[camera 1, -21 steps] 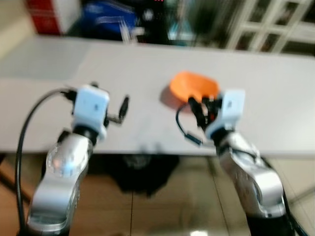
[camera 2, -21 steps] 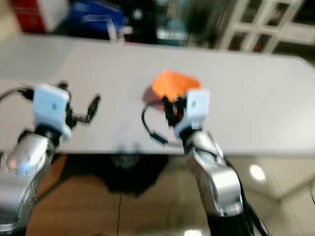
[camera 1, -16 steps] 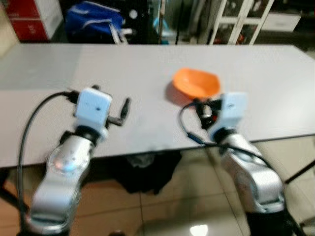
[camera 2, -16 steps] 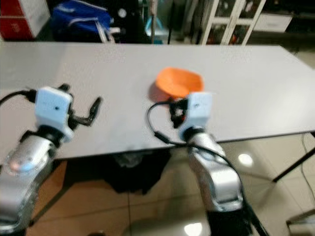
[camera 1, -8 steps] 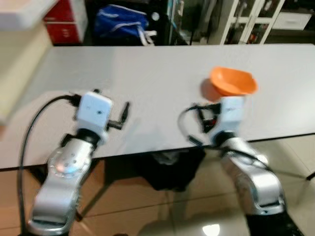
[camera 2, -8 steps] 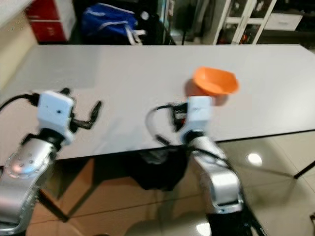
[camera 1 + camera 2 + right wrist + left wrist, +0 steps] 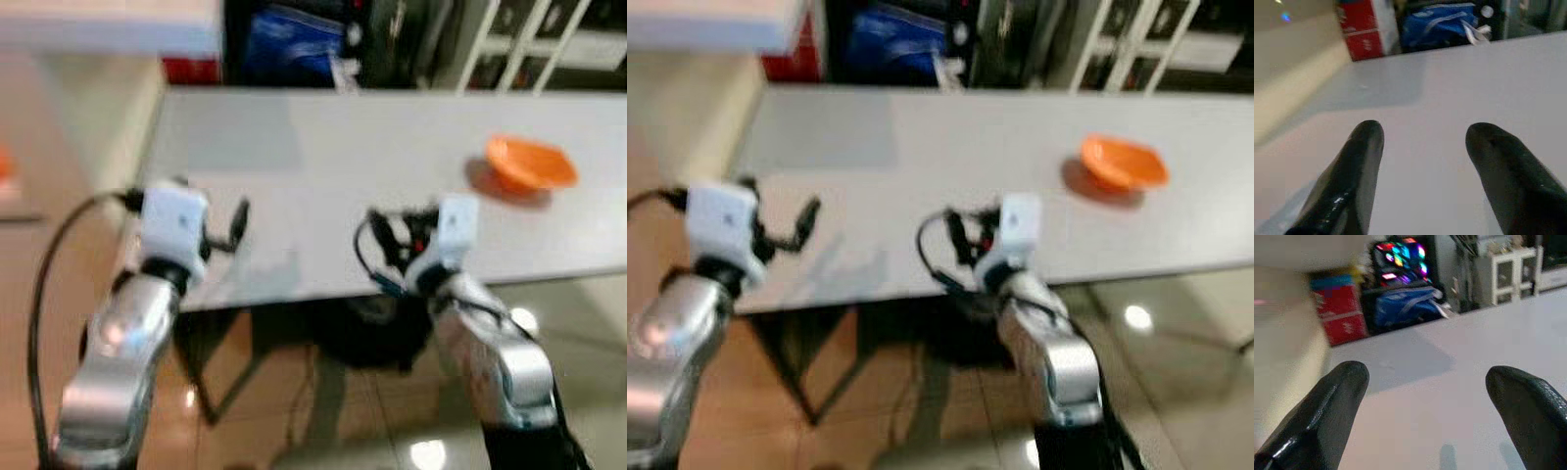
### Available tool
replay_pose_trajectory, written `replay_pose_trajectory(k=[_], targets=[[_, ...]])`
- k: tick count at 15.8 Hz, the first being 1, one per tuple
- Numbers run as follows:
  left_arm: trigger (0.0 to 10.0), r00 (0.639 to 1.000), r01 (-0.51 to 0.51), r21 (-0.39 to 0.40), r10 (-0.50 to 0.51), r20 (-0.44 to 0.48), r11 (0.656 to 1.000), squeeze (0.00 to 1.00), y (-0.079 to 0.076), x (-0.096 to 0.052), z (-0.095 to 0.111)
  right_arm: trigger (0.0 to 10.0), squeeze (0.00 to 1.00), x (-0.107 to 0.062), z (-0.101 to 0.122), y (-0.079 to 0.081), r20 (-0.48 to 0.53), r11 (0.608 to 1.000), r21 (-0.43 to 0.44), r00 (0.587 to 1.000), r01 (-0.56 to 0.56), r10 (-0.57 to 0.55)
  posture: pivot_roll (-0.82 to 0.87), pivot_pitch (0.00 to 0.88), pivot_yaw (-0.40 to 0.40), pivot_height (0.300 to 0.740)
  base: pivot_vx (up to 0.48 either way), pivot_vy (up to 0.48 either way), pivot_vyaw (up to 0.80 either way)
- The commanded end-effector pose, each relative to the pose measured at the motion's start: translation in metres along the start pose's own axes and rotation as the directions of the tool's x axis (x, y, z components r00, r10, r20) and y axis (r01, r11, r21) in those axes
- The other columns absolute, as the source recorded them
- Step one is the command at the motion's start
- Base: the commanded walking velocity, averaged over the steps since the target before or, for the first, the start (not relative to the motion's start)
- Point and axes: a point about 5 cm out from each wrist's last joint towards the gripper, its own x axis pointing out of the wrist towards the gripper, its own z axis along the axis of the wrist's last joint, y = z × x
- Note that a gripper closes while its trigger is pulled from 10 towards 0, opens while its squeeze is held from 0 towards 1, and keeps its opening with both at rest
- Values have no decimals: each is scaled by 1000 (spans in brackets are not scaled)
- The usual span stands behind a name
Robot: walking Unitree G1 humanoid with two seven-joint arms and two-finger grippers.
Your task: Setting the table
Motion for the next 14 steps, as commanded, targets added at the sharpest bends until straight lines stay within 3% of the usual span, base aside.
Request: replay_pose_trajectory(k=[1,4,5,6,7,14], targets=[[10000,1000,22,1,-22,10,1000,1000,-4,3,2,10000,1000,-1,5,-9,23,999,-3,999,32,-32,70,0,-41,740,0,480,0],[10000,1000,14,31,-15,5,999,992,-1,4,1,10000,1000,1,8,-4,17,1000,-31,1000,3,-3,67,0,-35,740,0,480,0],[10000,1000,11,47,-11,2,999,675,1,4,0,10000,1000,1,9,1,9,999,-31,1000,-30,30,67,0,-34,740,0,480,0],[10000,1000,6,56,-6,4,998,0,2,4,0,10000,216,2,10,5,8,998,-38,999,-45,45,70,0,-35,740,0,480,0],[10000,1000,2,60,-2,5,998,0,3,4,1,10000,0,2,10,7,0,998,-50,999,-46,46,72,0,-35,740,0,480,0],[10000,1000,-7,82,6,18,997,0,5,6,2,10000,0,5,12,9,-3,997,-55,998,-58,58,76,0,-38,740,0,480,0]])
